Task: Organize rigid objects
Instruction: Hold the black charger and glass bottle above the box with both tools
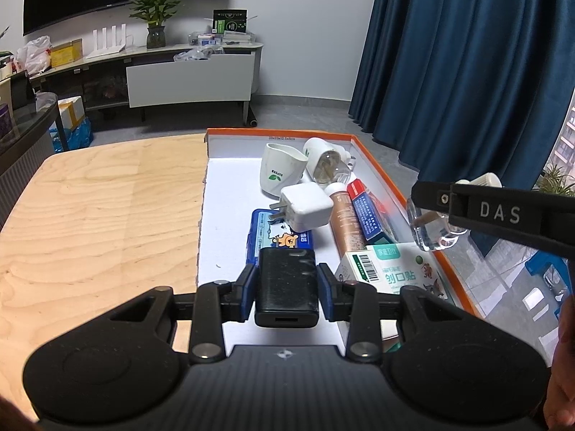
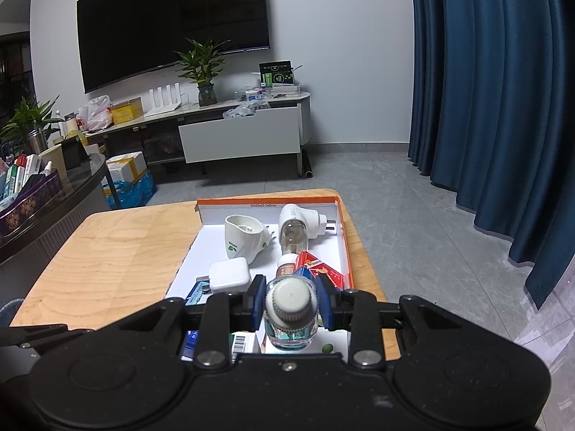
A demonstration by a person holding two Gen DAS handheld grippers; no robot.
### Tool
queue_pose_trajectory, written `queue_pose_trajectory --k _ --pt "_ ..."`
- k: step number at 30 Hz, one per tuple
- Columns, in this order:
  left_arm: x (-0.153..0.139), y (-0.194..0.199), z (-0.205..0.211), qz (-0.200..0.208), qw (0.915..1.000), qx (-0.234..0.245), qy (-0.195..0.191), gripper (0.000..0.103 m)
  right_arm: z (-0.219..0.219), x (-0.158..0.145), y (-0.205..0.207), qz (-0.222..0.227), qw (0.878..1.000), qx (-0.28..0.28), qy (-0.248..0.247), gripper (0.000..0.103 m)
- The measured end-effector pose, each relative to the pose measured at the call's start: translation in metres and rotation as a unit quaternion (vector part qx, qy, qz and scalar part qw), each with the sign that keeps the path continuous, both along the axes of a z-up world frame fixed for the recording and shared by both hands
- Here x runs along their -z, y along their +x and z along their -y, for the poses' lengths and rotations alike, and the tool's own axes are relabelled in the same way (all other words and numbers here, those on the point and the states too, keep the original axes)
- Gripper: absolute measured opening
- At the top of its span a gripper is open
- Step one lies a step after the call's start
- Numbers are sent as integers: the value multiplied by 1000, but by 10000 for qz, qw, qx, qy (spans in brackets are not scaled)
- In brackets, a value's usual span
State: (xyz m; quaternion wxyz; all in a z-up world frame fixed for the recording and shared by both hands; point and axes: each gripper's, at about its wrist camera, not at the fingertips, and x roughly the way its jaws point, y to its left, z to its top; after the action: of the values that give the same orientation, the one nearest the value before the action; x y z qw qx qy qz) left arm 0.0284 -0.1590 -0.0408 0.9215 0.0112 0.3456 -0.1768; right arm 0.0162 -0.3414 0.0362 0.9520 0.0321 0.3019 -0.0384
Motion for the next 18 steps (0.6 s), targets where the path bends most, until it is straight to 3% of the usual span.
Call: queue_pose_trajectory --k 18 --pt "2 2 3 -34 10000 41 22 36 6 0 4 -41 10000 34 -6 38"
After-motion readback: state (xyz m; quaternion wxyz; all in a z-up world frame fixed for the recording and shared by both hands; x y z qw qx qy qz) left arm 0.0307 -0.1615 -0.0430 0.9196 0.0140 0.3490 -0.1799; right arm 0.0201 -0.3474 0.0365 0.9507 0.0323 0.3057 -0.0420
